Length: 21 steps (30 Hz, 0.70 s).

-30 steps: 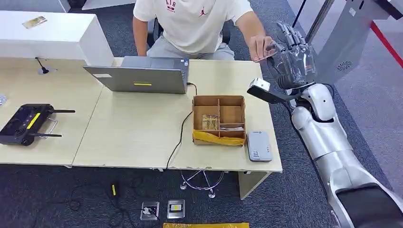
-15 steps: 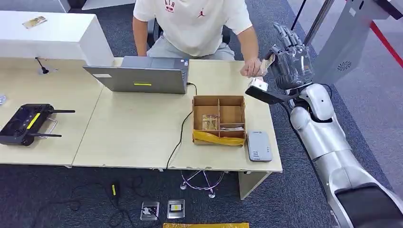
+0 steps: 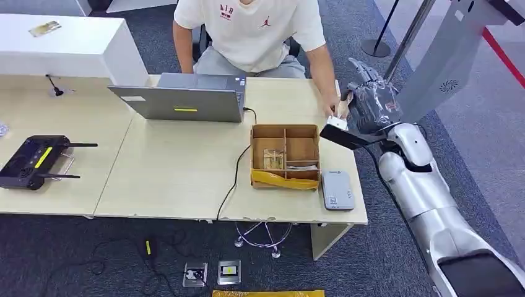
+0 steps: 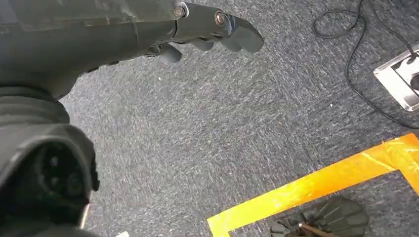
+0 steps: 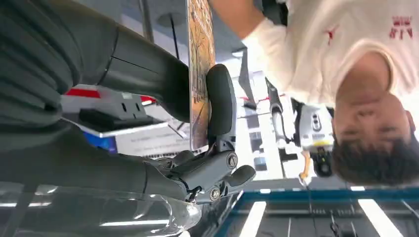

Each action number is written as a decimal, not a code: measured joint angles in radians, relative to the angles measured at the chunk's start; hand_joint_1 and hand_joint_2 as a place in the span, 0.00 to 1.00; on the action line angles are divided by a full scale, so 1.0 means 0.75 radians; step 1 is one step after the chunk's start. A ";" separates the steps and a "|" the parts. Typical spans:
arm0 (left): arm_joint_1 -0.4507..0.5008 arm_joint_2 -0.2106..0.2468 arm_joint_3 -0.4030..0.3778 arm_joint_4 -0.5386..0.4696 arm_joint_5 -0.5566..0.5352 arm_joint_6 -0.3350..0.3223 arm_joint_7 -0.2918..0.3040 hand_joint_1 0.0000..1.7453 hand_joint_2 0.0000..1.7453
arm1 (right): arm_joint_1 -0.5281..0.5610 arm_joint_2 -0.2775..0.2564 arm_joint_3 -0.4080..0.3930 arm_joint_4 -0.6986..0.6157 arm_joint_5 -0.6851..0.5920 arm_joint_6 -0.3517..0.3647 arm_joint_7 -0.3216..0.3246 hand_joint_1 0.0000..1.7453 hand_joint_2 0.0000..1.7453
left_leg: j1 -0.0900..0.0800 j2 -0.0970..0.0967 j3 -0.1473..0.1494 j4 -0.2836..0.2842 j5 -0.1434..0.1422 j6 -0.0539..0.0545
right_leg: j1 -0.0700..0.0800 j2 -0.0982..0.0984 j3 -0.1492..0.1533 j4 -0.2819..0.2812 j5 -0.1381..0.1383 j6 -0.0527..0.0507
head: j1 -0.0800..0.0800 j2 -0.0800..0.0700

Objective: Pass the card to the sensor for recognition and then transmit it.

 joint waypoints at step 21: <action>0.003 0.006 0.001 0.000 0.037 0.009 0.000 0.00 0.00 | 0.241 -0.151 -0.005 -0.074 -0.066 0.039 0.045 1.00 1.00 | 0.000 0.001 0.000 0.000 0.000 0.000 | 0.000 0.002 0.000 0.000 0.000 0.000 | 0.000 0.000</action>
